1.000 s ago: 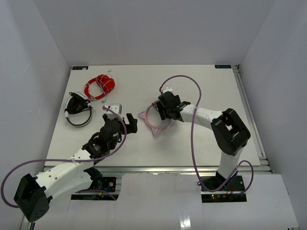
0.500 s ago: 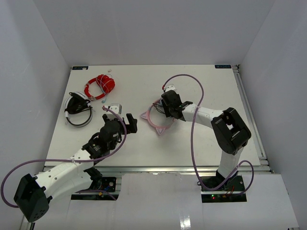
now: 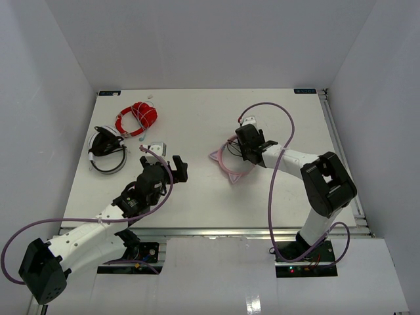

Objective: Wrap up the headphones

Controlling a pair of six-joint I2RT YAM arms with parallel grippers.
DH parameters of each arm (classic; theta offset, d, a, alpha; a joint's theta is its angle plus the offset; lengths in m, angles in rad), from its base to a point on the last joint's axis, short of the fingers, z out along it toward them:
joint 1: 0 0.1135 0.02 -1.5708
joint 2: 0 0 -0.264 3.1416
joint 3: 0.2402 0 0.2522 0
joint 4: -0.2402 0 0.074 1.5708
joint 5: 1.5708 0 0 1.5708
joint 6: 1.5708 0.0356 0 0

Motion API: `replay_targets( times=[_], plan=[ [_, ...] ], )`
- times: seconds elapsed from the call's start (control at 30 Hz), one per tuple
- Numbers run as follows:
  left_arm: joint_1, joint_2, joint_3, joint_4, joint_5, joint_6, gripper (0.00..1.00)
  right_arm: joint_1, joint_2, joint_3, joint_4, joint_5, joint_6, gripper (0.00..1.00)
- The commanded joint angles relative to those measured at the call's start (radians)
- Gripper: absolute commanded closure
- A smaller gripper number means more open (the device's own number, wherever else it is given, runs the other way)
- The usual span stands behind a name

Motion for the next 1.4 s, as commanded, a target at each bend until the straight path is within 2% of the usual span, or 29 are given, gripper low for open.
replay_targets(
  times=[0.0,0.1,0.23,0.43,0.53,0.77,0.87,0.97,1.1,1.2,1.37],
  plan=[
    [-0.005,-0.018,-0.007,0.009,-0.017,0.004,0.02,-0.046,-0.055,-0.021,0.004,0.102,-0.049,0.58],
    [-0.006,-0.016,-0.007,0.009,-0.016,0.005,0.02,-0.066,-0.061,-0.033,0.004,0.103,-0.057,0.53],
    [-0.006,-0.018,-0.007,0.007,-0.014,0.006,0.02,-0.088,-0.044,-0.026,0.004,0.085,-0.056,0.32],
    [-0.006,-0.012,-0.005,0.009,-0.013,0.007,0.02,-0.092,-0.065,-0.03,0.013,0.052,-0.043,0.2],
    [-0.007,-0.008,-0.004,0.009,-0.014,0.007,0.02,-0.09,-0.13,-0.033,0.002,0.023,-0.036,0.16],
    [-0.006,0.001,-0.007,0.028,0.032,0.02,0.02,-0.087,-0.302,-0.025,-0.065,-0.168,-0.022,0.11],
    [-0.008,0.006,-0.013,0.055,0.087,0.031,0.02,-0.084,-0.428,-0.038,-0.078,-0.309,0.004,0.11],
    [-0.009,0.002,-0.022,0.105,0.203,0.033,0.02,-0.069,-0.48,-0.073,-0.075,-0.477,0.051,0.11],
    [-0.008,0.008,-0.019,0.144,0.35,0.037,0.02,0.005,-0.596,-0.168,-0.042,-0.476,0.116,0.02],
    [-0.008,-0.005,-0.023,0.178,0.424,0.047,0.02,0.059,-0.727,-0.275,-0.011,-0.447,0.173,0.1],
    [-0.014,-0.115,-0.053,0.197,0.446,0.055,0.02,0.068,-0.902,-0.457,0.077,-0.408,0.267,0.1]
  ],
)
